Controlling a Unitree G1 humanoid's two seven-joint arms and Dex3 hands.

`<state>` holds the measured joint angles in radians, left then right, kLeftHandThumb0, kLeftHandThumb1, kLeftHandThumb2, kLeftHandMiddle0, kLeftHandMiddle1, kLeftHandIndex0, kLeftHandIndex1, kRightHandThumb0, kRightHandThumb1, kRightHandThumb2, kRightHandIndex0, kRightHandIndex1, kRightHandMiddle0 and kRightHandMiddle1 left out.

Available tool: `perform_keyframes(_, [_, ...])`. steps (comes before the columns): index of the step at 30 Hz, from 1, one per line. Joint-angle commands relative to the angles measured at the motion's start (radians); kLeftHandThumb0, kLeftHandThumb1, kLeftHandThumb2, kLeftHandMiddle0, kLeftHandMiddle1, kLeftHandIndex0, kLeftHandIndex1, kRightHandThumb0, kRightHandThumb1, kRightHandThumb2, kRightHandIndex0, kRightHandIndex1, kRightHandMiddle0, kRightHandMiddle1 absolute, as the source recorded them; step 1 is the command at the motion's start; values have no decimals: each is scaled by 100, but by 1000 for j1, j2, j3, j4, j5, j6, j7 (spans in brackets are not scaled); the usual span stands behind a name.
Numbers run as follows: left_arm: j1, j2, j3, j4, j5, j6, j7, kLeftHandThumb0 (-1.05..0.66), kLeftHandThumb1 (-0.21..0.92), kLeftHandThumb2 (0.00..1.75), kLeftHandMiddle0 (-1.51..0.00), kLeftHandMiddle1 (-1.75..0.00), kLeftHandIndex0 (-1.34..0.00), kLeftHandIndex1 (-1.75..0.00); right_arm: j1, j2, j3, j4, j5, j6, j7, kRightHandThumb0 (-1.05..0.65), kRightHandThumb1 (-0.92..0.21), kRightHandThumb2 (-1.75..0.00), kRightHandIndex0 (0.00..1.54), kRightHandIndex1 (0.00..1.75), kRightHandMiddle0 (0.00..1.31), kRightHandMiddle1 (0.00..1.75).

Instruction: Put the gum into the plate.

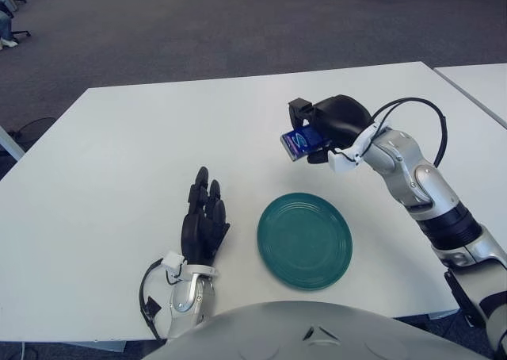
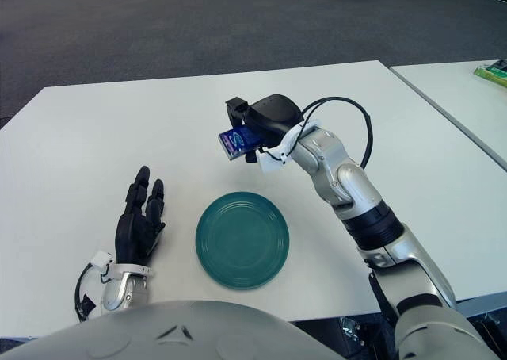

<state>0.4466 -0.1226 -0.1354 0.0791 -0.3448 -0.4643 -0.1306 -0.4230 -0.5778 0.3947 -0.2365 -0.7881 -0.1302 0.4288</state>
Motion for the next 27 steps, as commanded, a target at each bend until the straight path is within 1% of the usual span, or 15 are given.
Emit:
perform_keyframes(1, [-25,-73,28,153,-38,47,-4,-96,92,48,-7,0,0,-31,45,-46,-32,-115,65,-7,102,-45,-40,-121,104,175,54,175])
perform_keyframes(5, [-18,-72,30,139,-55,65,-10,-93,92,50,-6,0,0,-30,86,-91,-34,-239,112,15,242,-45,-42,-119,101,175,53,175])
perform_keyframes(8, [-13,-68,30,133,-62,71,-17,-91,92,51,-7,0,0,-31,93,-115,-28,-284,115,9,305,-44,-42,-118,99,175,53,175])
perform_keyframes(10, [-10,-63,28,129,-61,74,-22,-89,92,55,-7,0,0,-29,107,-130,-26,-314,115,3,341,-44,-43,-118,95,175,53,175])
perform_keyframes(13, [-8,-59,27,122,-64,80,-28,-87,92,61,-7,0,0,-27,143,-135,-34,-350,122,10,372,-44,-45,-115,91,175,51,175])
perform_keyframes(16, [-6,-60,28,114,-83,94,-44,-86,92,65,-7,0,0,-26,160,-139,-37,-371,130,12,401,-43,-48,-112,88,175,49,175])
perform_keyframes(21, [-1,-58,25,91,-141,136,-99,-89,92,72,-5,0,0,-24,163,-151,-10,-408,106,12,490,-42,-51,-107,85,175,46,175])
perform_keyframes(24, [4,-56,25,79,-154,151,-115,-92,92,76,-4,0,0,-23,169,-143,2,-420,89,17,519,-41,-54,-104,84,175,44,175])
perform_keyframes(25, [6,-55,24,74,-153,153,-121,-92,92,77,-4,0,0,-22,186,-134,8,-428,76,26,523,-41,-54,-103,83,175,44,175])
perform_keyframes(27, [10,-47,19,65,-145,155,-132,-94,92,79,-3,0,0,-21,198,-126,19,-437,70,39,546,-41,-57,-99,81,175,42,175])
